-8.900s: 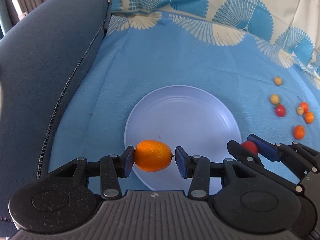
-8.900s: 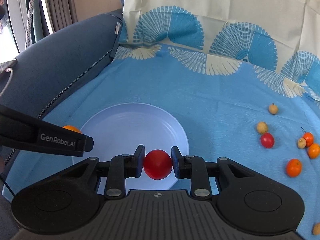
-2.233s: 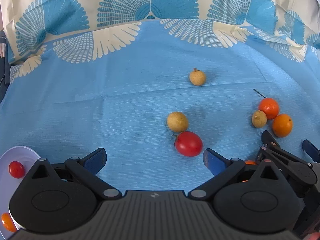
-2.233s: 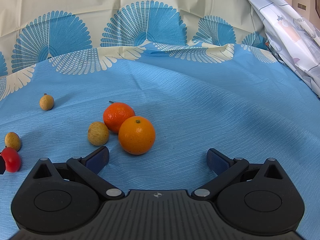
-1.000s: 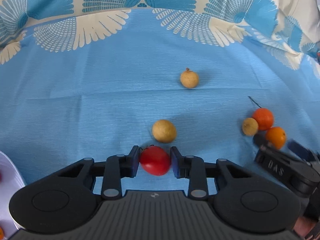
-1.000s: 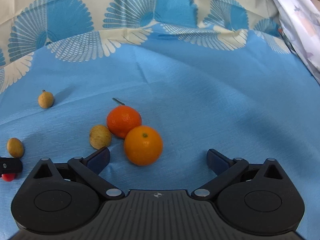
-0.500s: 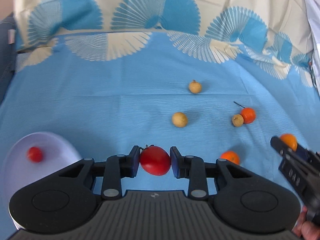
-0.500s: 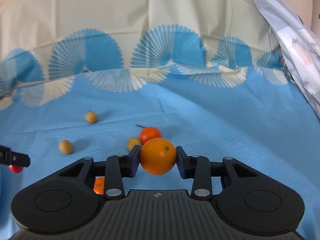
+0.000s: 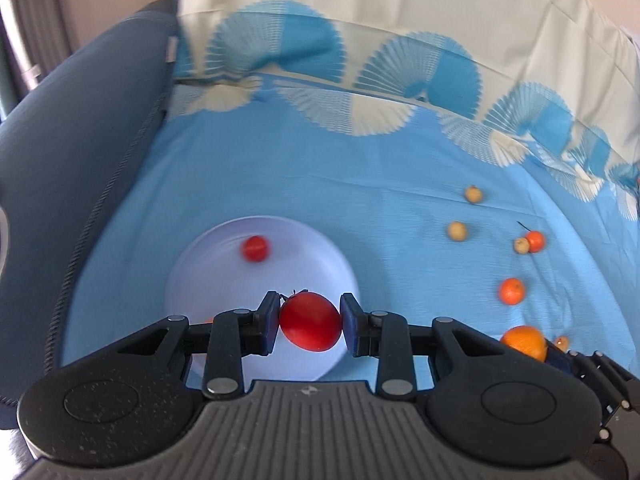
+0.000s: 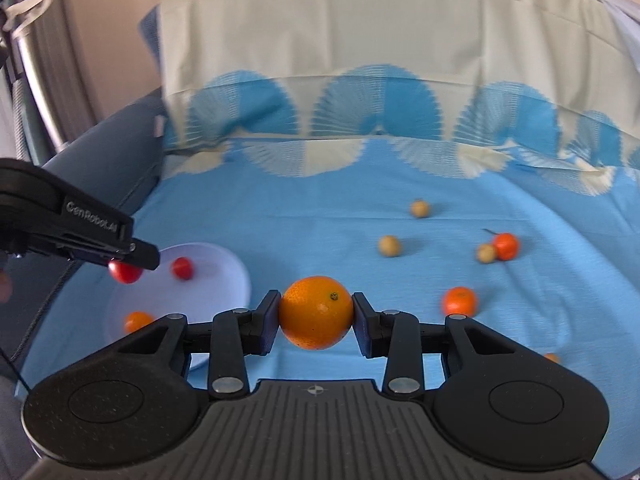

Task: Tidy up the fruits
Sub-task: 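Carry the tomato to the plate and release it while the right gripper releases the orange there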

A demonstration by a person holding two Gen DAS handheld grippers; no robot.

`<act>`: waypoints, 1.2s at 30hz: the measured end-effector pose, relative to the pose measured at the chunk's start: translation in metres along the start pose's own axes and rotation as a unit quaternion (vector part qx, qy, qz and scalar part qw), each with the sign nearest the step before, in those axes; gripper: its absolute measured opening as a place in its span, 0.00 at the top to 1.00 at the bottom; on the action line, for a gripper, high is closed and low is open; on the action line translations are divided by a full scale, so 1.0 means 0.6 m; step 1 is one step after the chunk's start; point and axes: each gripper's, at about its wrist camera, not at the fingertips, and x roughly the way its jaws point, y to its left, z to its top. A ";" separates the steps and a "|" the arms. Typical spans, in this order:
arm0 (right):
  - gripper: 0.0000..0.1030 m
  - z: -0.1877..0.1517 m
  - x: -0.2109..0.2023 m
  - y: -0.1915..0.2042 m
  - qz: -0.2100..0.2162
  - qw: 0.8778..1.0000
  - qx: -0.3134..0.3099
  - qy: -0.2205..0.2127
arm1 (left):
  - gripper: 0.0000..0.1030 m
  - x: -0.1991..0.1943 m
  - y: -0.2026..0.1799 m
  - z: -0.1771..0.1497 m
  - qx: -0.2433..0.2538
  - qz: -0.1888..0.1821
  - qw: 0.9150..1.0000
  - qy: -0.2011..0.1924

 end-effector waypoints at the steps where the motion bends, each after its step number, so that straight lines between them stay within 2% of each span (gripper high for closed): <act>1: 0.61 0.000 -0.001 0.016 0.006 1.000 -0.004 0.002 | 0.65 -0.005 0.014 -0.004 -0.005 0.003 1.000 -0.001; 8: 0.61 0.004 -0.006 0.095 0.032 0.999 -0.028 0.009 | 0.65 -0.028 0.090 -0.021 -0.028 0.014 0.999 -0.012; 16: 0.61 0.010 0.004 0.137 0.046 0.998 -0.048 0.013 | 0.65 -0.024 0.127 -0.019 -0.048 0.017 0.999 -0.018; 25: 0.61 0.010 0.043 0.159 0.052 0.996 -0.069 0.021 | 0.65 0.014 0.139 -0.002 -0.054 0.023 0.998 -0.013; 36: 0.61 0.008 0.120 0.176 0.055 0.994 -0.088 0.040 | 0.65 0.096 0.147 0.022 -0.053 0.033 0.998 0.009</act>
